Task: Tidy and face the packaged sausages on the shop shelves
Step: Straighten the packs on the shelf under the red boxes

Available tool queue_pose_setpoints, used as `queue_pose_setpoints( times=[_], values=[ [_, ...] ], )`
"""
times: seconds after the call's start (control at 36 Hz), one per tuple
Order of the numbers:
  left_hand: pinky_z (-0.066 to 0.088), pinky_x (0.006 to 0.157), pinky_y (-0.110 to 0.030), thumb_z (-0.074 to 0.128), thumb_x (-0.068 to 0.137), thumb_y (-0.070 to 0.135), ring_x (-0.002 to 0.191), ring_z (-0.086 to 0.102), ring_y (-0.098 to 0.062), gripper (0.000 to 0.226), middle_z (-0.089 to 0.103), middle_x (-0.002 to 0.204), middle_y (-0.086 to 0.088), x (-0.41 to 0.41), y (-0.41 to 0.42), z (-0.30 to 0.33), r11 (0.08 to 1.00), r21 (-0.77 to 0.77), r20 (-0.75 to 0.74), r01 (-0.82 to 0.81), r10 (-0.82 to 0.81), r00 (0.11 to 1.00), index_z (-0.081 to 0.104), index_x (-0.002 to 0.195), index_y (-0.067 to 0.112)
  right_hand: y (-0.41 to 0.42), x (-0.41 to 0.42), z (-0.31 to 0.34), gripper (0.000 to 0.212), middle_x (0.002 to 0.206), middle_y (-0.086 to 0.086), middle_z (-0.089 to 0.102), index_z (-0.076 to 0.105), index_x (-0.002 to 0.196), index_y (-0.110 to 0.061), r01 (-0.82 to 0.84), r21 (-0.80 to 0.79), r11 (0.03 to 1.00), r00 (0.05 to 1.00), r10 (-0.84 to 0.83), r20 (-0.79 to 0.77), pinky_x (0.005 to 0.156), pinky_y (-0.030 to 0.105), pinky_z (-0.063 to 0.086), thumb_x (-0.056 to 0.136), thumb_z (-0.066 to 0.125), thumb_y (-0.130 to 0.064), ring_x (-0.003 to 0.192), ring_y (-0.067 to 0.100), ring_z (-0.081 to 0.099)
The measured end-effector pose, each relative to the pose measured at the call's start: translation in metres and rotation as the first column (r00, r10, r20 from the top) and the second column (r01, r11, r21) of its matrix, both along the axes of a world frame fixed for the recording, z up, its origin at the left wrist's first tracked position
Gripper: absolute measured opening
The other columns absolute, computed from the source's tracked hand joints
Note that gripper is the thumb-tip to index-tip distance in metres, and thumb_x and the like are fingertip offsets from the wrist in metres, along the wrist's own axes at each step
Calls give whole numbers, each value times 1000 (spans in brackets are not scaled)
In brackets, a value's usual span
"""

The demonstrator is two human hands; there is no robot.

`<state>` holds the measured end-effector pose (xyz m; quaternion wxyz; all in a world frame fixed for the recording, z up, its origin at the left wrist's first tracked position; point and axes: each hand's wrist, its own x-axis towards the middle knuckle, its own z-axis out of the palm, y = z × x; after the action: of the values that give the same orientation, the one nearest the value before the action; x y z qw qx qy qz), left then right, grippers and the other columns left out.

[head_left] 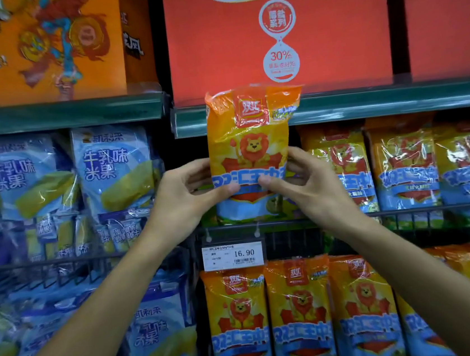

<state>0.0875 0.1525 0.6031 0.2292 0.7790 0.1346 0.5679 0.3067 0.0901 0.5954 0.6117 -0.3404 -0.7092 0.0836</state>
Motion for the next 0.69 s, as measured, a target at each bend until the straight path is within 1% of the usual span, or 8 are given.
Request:
queue_pose_setpoints(
  times=[0.08, 0.22, 0.31, 0.44, 0.56, 0.61, 0.67, 0.69],
  values=[
    [58, 95, -28, 79, 77, 30, 107, 71, -5, 38, 77, 112, 13, -3, 6, -3, 999, -39, -63, -33, 31, 998, 71, 114, 28, 9, 0, -6, 44, 122, -4, 72, 61, 132, -18, 33, -64, 997, 999, -32, 17, 88, 30, 61, 90, 74, -25, 110, 11, 71],
    [57, 95, -25, 73, 82, 38, 106, 70, 0, 40, 74, 115, 13, -8, 11, -4, 993, -51, -203, -110, 98, 974, 68, 120, 26, 16, 0, -8, 61, 129, -14, 69, 56, 135, -29, 153, -191, 970, 976, -117, 185, 106, 45, 52, 82, 69, -57, 124, 11, 62],
    [58, 90, -20, 70, 86, 39, 103, 70, 3, 35, 72, 116, 17, -9, 9, -6, 991, -9, -247, -131, 125, 961, 66, 119, 30, 13, 2, -4, 55, 127, -13, 68, 55, 133, -25, 151, -210, 966, 964, -97, 248, 104, 39, 54, 85, 65, -50, 118, 5, 64],
    [56, 88, -17, 65, 96, 30, 107, 69, 2, 29, 72, 119, 14, -12, 9, -10, 992, 1, -206, -127, 124, 971, 66, 125, 25, 10, 4, -1, 44, 127, -13, 68, 57, 129, -26, 150, -217, 965, 949, -80, 303, 101, 34, 55, 92, 57, -48, 116, 3, 65],
    [58, 85, -18, 60, 100, 31, 103, 69, 4, 18, 71, 113, 18, -7, 11, -17, 985, 13, -249, -173, 171, 953, 66, 117, 27, 21, 8, -6, 69, 126, -4, 69, 53, 131, -21, 211, -279, 937, 930, -105, 353, 103, 43, 54, 88, 53, -76, 116, 12, 66],
    [57, 72, -18, 56, 103, 38, 87, 70, 3, 20, 74, 98, 11, -6, 12, -21, 964, 48, -317, -262, 263, 911, 66, 108, 23, 23, 9, -3, 67, 120, -1, 70, 55, 125, -19, 237, -326, 915, 908, -89, 410, 101, 43, 54, 89, 49, -75, 112, 14, 67],
    [42, 53, -13, 49, 104, 45, 63, 63, 0, 28, 67, 77, 3, -4, 13, -23, 919, 125, -365, -373, 392, 844, 62, 95, 22, 19, 6, 2, 53, 116, -2, 70, 56, 119, -20, 253, -367, 895, 891, -67, 449, 98, 39, 54, 93, 46, -65, 107, 12, 68],
    [36, 49, -15, 47, 105, 47, 58, 59, -2, 29, 62, 72, 3, -2, 11, -23, 898, 148, -366, -415, 439, 820, 57, 88, 25, 19, 5, 4, 59, 116, 2, 70, 57, 119, -18, 276, -373, 886, 883, -81, 461, 98, 42, 54, 92, 46, -69, 106, 15, 68]
  ],
)
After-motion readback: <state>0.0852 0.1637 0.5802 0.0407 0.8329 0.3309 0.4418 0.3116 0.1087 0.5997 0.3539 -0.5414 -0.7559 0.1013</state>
